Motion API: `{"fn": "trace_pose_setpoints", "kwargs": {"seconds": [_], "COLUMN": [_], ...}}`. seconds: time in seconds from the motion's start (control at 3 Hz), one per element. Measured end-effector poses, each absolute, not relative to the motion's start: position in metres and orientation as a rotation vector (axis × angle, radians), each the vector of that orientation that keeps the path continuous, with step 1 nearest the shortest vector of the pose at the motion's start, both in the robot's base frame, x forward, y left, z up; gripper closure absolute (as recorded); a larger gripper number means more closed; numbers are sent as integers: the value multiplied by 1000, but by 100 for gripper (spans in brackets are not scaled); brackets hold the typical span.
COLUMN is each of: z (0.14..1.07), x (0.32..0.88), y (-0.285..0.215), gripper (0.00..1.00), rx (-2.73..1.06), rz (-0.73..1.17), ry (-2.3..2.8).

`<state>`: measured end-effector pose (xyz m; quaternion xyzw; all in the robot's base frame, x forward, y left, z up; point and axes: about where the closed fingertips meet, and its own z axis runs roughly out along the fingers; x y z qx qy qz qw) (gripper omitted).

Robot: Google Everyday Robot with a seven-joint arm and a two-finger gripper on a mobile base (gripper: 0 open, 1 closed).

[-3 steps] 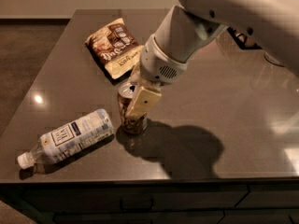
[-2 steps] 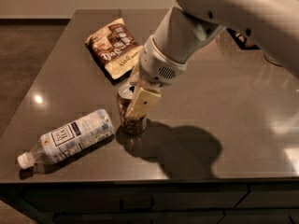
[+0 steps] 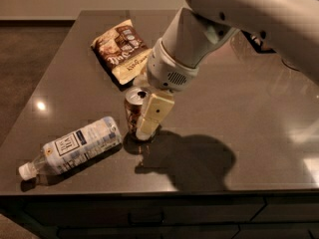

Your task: Move orange can near blue plastic bottle

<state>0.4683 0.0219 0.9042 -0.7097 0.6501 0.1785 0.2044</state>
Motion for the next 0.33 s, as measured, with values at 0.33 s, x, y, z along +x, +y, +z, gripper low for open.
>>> {"fn": "trace_pose_setpoints", "kwargs": {"seconds": [0.33], "z": [904], "x": [468], "y": [22], "gripper": [0], "rx": [-1979], "rz": [498], "ry": [1813]}}
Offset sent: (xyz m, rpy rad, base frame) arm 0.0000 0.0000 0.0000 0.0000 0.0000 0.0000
